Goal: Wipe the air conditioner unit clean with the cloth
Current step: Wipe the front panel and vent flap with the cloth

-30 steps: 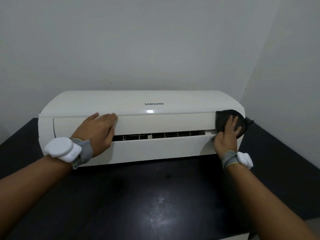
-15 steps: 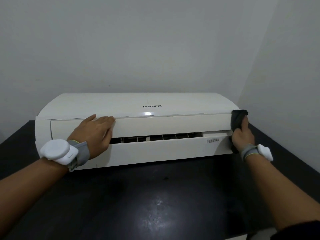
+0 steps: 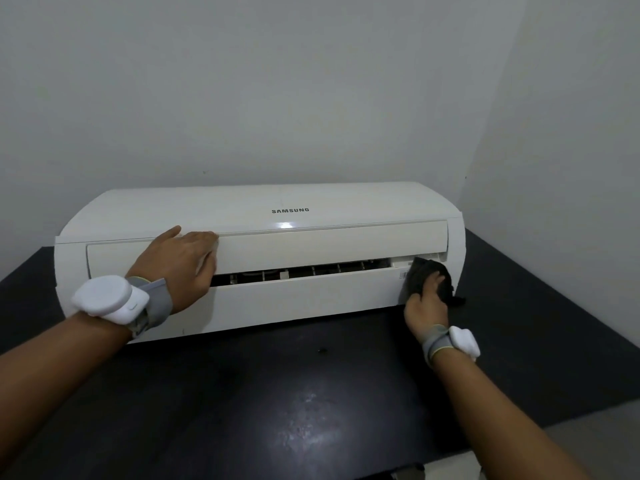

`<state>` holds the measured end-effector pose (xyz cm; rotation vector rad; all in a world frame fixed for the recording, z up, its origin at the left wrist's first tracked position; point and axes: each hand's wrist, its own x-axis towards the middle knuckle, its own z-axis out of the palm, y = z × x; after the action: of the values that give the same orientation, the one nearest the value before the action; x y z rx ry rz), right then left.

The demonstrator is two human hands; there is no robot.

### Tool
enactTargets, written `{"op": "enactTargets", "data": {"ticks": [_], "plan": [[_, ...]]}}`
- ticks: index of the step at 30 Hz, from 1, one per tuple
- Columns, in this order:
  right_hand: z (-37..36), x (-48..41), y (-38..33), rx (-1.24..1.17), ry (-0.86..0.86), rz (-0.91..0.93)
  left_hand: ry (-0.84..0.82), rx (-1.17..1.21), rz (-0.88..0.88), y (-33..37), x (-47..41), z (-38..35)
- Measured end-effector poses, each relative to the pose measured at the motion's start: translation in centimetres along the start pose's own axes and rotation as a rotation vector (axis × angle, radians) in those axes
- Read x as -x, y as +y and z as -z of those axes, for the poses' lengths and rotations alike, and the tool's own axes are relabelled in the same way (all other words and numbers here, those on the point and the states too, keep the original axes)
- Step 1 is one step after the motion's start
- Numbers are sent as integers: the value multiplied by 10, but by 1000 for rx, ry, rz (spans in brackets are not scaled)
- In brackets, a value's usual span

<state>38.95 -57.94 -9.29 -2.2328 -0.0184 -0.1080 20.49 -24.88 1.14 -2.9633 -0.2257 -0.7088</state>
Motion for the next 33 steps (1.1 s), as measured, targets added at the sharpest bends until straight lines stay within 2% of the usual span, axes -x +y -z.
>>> {"op": "enactTargets", "data": {"ticks": [5, 9, 14, 17, 23, 25, 28, 33], "plan": [[-25, 27, -26, 1, -46, 1, 10, 5, -10, -3, 1, -2], [-51, 56, -44, 39, -60, 151, 3, -5, -15, -4, 1, -4], [-76, 82, -46, 123, -236, 329, 1, 5, -6, -4, -1, -2], [-76, 76, -45, 115, -226, 249, -4, 1, -4, -6, -1, 0], [-41, 26, -46, -112, -110, -148, -9, 12, -13, -4, 0, 2], [-27, 9, -39, -190, -69, -224, -8, 15, -16, -3, 1, 3], [-10, -7, -28, -232, 11, -218, -11, 24, -18, -2, 1, 5], [12, -16, -22, -439, 126, -232, -25, 31, -11, 1, -1, 4]]}}
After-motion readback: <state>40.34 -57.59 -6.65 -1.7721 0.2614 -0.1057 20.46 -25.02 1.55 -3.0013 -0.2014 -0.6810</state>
